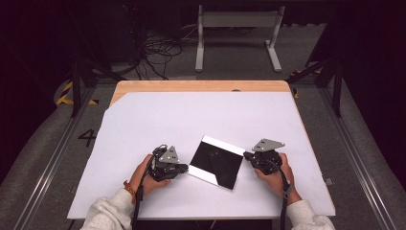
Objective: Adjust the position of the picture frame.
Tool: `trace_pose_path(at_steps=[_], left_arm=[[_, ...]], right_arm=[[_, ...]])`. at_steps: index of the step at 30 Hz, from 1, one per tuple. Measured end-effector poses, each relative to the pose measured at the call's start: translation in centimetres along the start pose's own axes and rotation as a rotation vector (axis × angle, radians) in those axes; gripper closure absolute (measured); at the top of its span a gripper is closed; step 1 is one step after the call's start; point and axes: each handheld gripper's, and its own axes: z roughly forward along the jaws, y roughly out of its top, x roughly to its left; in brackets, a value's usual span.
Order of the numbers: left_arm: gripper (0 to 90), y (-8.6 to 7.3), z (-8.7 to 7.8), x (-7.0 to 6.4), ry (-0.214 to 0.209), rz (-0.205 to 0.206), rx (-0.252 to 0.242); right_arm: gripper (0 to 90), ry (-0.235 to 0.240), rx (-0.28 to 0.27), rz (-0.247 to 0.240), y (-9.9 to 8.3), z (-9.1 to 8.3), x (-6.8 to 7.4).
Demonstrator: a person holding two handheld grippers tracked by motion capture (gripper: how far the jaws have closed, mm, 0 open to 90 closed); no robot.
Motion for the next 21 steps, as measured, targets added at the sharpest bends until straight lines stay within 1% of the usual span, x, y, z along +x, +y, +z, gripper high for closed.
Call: trace_pose_path(at_steps=[2,3,6,8,9,12,14,16,19,21], left_arm=[[85.9,0.1,0.0,0.0,0.0,0.013,0.007],[84.6,0.1,0.0,0.0,-0.004,0.018,0.004],[85.2,0.1,0.1,0.0,-0.008,0.017,0.004],[85.5,0.1,0.1,0.1,-0.013,0.011,0.0],[85.7,0.1,0.1,0.0,-0.008,0.013,0.002],[85.8,0.1,0.1,0.0,-0.01,0.013,0.0],[85.6,0.0,0.1,0.1,-0.017,0.006,-0.006],[85.7,0.0,0.1,0.1,-0.017,0.006,-0.005],[85.8,0.0,0.1,0.1,-0.02,0.002,-0.004],[86.1,0.0,0.1,0.0,-0.022,-0.004,-0.004]], right_arm=[[90.0,0.018,0.015,-0.012,-0.3,-0.1,0.3],[90.0,0.017,0.01,-0.015,-0.4,-0.1,0.5],[90.0,0.022,0.009,-0.011,-0.4,-0.2,0.5],[90.0,0.028,0.0,0.012,-0.5,-0.1,0.5],[90.0,0.041,0.0,0.012,-0.4,0.0,0.6],[90.0,0.051,-0.003,0.004,-0.4,0.1,0.9],[90.0,0.045,0.002,0.0,-0.2,0.1,1.1],[90.0,0.06,0.004,0.005,-0.3,0.0,1.2],[90.0,0.068,0.003,0.023,-0.4,0.0,1.1],[90.0,0.065,-0.001,0.022,-0.4,0.1,1.1]])
